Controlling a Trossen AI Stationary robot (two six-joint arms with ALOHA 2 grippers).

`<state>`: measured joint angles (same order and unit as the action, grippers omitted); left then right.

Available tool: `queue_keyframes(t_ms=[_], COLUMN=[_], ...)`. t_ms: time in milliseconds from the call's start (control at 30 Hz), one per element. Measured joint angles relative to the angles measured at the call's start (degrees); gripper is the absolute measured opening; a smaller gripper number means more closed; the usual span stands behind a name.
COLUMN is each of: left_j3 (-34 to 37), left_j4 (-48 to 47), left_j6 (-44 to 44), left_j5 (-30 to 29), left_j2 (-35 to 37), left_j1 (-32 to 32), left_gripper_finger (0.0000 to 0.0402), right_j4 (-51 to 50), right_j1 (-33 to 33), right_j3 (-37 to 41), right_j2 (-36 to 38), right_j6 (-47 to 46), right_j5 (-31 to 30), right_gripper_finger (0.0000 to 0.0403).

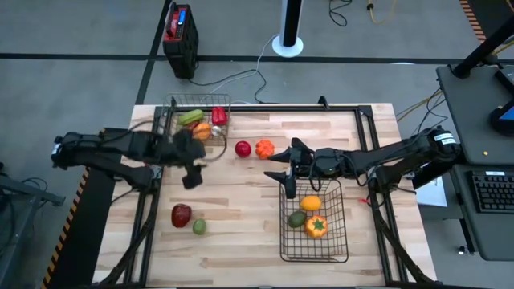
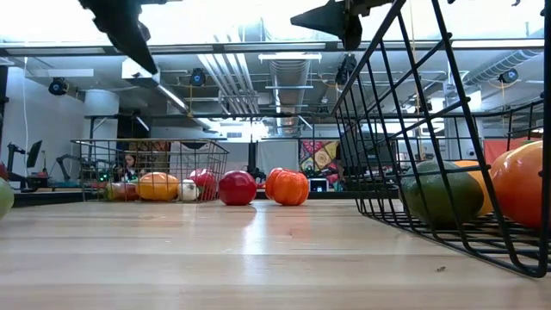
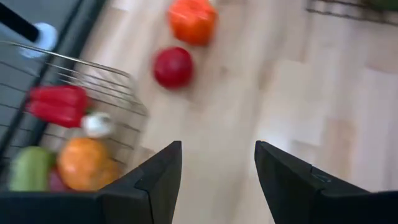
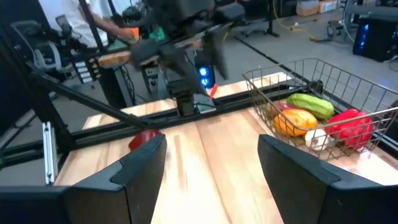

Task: Sort produce into baskets
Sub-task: Put the red apple into the black wire basket

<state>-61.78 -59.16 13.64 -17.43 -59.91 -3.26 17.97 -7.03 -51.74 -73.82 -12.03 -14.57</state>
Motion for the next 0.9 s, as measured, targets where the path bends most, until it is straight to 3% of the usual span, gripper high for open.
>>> queue_keyframes(t_ms=[200, 367, 667, 900], left_j3=[-0.4, -0.9, -1.3, -2.3], left_j4=[-6.1, -10.4, -15.2, -19.6], left_j6=[16.4, 33.2, 54.6, 74.0], left_j5=[1.1, 9.2, 15.7, 15.1], left_j2=[-2.3, -4.6, -10.7, -15.1], left_j1=[-11.0, -16.4, -26.5, -34.2], left_gripper_finger=[0.0185, 0.0185, 0.0185, 0.0185], right_j4=[-4.5, -4.7, -9.3, -11.4], right_j1=[-0.2, -0.2, -0.2, -0.2], right_j3=[-2.2, -2.1, -2.0, -2.0], right_j2=[0.0, 0.0, 0.0, 0.0], right_j6=[0.0, 0.1, -1.4, 0.1], right_j5=[0.0, 0.0, 0.0, 0.0], right_gripper_finger=[0.0246, 0.0246, 0.0246, 0.0246])
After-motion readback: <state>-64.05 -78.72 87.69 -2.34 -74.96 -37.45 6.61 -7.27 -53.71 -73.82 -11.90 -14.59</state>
